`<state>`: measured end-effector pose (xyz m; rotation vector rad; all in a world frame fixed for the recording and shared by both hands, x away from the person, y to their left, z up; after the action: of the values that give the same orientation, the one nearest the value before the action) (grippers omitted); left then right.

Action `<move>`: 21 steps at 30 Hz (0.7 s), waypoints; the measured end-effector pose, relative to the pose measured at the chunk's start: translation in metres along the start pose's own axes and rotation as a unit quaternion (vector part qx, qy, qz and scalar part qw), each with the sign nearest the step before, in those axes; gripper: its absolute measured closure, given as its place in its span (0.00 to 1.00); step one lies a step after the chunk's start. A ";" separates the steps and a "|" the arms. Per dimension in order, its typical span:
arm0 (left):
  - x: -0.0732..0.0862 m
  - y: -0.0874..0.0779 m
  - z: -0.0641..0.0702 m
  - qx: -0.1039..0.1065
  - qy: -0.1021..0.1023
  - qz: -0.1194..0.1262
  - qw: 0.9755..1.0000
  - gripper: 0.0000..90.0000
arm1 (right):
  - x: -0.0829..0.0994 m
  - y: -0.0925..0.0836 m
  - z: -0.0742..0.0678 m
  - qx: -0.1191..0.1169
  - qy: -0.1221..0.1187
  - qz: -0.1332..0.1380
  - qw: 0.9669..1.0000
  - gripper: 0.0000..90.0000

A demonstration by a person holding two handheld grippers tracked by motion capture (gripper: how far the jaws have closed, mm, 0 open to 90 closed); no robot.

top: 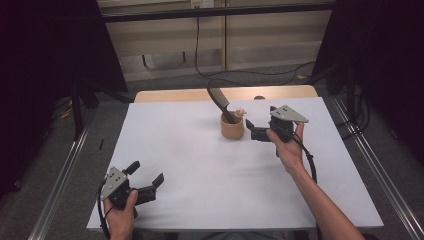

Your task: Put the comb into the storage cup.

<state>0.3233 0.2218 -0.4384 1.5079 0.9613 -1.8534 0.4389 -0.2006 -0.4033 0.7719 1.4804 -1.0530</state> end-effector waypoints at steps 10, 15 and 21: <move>0.001 0.001 0.000 -0.002 -0.001 -0.001 1.000 0.03 | 0.014 -0.016 0.009 0.020 0.006 -0.009 1.000 0.01; 0.001 0.000 0.000 0.001 -0.001 0.000 1.000 0.03 | 0.019 -0.026 0.012 0.044 -0.010 -0.014 0.999 0.00; 0.001 0.000 0.000 -0.002 0.002 -0.002 1.000 0.03 | 0.023 -0.042 0.017 0.046 0.003 -0.004 0.999 0.00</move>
<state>0.3232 0.2216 -0.4394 1.5080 0.9695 -1.8510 0.4040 -0.2340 -0.4178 0.8354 1.4497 -1.1325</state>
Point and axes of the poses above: each handheld gripper's, and its own axes: y roughly forward along the jaws, x roughly out of its underside, z roughly to its right, the point moved 3 cm from there along y, roughly forward along the jaws, and after that the axes turned 3 degrees about z, right-handed, at the moved point
